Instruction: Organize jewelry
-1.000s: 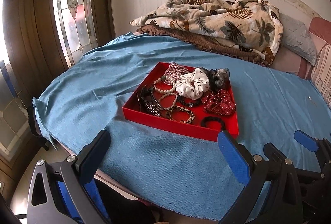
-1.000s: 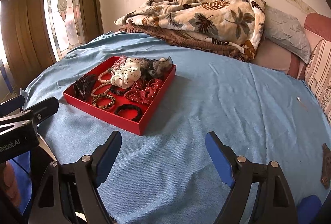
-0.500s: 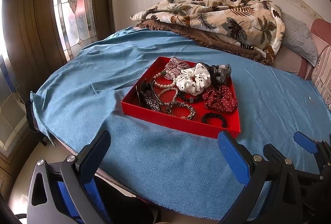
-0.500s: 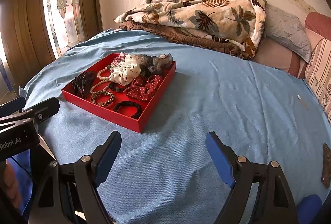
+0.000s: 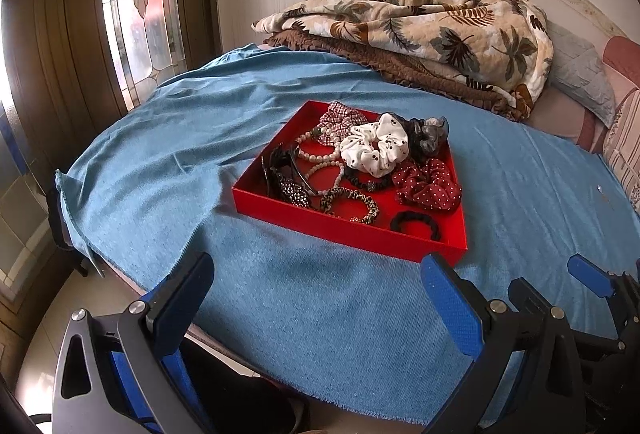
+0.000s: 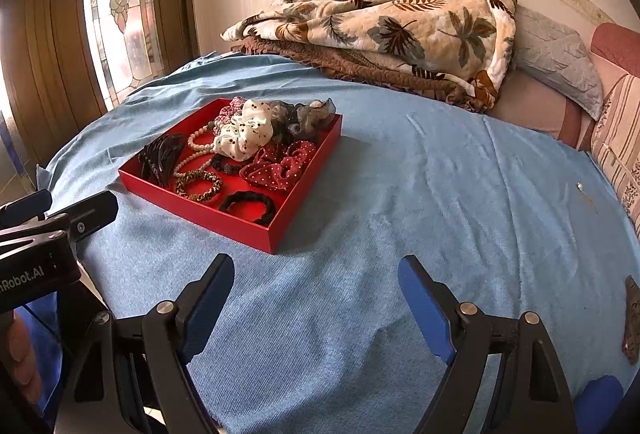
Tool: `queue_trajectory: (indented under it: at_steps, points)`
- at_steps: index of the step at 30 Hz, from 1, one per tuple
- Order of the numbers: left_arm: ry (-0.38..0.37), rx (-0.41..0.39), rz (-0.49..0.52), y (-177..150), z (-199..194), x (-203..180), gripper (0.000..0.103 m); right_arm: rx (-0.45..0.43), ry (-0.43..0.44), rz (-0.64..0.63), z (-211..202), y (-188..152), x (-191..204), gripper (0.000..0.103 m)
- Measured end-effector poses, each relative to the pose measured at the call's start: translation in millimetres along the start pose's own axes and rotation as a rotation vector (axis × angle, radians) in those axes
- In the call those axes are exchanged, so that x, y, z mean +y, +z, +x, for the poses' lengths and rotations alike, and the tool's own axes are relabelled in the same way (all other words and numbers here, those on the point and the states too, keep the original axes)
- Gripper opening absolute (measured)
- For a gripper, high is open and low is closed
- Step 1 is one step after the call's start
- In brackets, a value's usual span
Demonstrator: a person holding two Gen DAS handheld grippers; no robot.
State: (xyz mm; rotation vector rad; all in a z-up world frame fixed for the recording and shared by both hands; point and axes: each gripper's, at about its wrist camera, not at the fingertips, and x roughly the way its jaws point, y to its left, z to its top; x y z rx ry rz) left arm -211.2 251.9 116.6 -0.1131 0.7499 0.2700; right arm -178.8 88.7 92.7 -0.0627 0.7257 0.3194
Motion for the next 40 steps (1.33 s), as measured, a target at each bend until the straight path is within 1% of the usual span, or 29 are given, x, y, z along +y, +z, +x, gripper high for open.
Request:
queue_trajectory:
  at_steps: [26,35,40]
  points:
    - [0.000,0.035,-0.005,-4.2,9.7,2.6,0.103,0.035,0.014,-0.008,9.6,-2.1,1.4,0.088]
    - [0.011,0.030,-0.004,1.5,5.6,2.6,0.103,0.029,0.031,-0.015,7.3,-1.9,3.7,0.088]
    - [0.023,0.012,0.028,6.7,-1.3,-7.9,0.103,0.026,0.041,0.007,5.1,-1.5,-2.9,0.088]
